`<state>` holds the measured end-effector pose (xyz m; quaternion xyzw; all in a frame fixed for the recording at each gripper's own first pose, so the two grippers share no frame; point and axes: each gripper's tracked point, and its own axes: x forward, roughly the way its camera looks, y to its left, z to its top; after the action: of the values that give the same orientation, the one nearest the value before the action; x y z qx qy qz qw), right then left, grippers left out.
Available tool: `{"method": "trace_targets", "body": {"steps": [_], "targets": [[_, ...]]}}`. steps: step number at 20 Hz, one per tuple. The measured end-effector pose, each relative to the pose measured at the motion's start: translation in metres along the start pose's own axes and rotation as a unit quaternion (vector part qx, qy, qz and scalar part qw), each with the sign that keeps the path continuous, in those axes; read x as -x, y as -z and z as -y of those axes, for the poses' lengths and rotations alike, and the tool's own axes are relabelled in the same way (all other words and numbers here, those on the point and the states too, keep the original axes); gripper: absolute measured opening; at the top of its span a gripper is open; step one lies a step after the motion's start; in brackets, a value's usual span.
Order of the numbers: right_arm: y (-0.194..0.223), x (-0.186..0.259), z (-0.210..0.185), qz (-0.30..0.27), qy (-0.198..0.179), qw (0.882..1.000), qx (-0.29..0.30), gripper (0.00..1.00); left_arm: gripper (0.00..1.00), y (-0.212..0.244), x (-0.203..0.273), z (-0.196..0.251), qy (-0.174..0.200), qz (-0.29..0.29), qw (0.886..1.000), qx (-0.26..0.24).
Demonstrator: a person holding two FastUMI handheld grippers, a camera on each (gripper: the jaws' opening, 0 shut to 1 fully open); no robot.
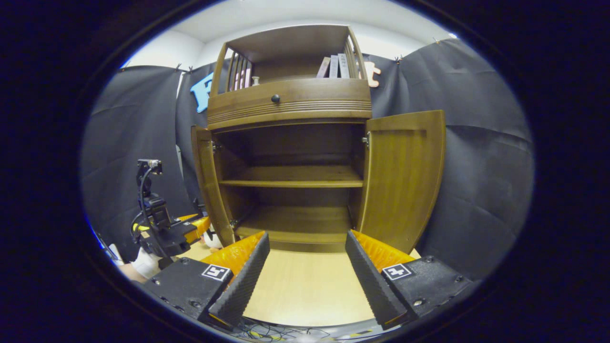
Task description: Open the right door of the double-door shoe cabinet with the right hand, and open the left door with the left hand.
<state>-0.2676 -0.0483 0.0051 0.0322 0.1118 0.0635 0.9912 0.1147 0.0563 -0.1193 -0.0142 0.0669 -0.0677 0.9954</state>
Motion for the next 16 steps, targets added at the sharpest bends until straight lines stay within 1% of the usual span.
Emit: {"method": "trace_targets", "body": {"steps": [2, 3, 7, 9, 10, 11, 12, 13, 16], "targets": [[-0.001, 0.000, -0.004, 0.001, -0.007, 1.000, -0.002, 1.00, 0.24, 0.002, 0.004, -0.013, -0.018, -0.003, 1.000, 0.008], [-0.002, -0.001, -0.006, 0.004, -0.010, 1.000, -0.003, 1.00, 0.09, 0.003, 0.005, -0.018, -0.020, -0.001, 1.000, 0.008], [0.001, -0.001, -0.016, 0.001, -0.024, 1.000, 0.001, 1.00, 0.08, 0.004, 0.014, -0.045, -0.038, 0.001, 0.999, 0.000], [0.003, -0.001, -0.020, -0.002, -0.029, 1.000, -0.001, 1.00, 0.08, -0.001, 0.016, -0.063, -0.052, 0.013, 0.999, 0.003], [0.005, -0.001, -0.021, -0.004, -0.031, 0.999, -0.001, 1.00, 0.00, 0.005, 0.022, -0.076, -0.069, 0.006, 0.997, 0.014], [0.005, -0.002, -0.023, -0.005, -0.033, 0.999, -0.001, 1.00, 0.00, 0.004, 0.021, -0.088, -0.078, 0.011, 0.997, 0.022], [0.006, -0.002, -0.024, -0.006, -0.035, 0.999, -0.002, 1.00, 0.10, 0.006, 0.022, -0.087, -0.068, 0.011, 0.997, 0.035], [0.007, -0.002, -0.025, -0.008, -0.037, 0.999, -0.002, 1.00, 0.00, 0.006, 0.023, -0.089, -0.062, 0.012, 0.997, 0.036], [0.009, -0.006, -0.029, -0.013, -0.041, 0.999, 0.000, 1.00, 0.00, 0.003, 0.022, -0.090, -0.042, 0.017, 0.999, 0.008]]}}
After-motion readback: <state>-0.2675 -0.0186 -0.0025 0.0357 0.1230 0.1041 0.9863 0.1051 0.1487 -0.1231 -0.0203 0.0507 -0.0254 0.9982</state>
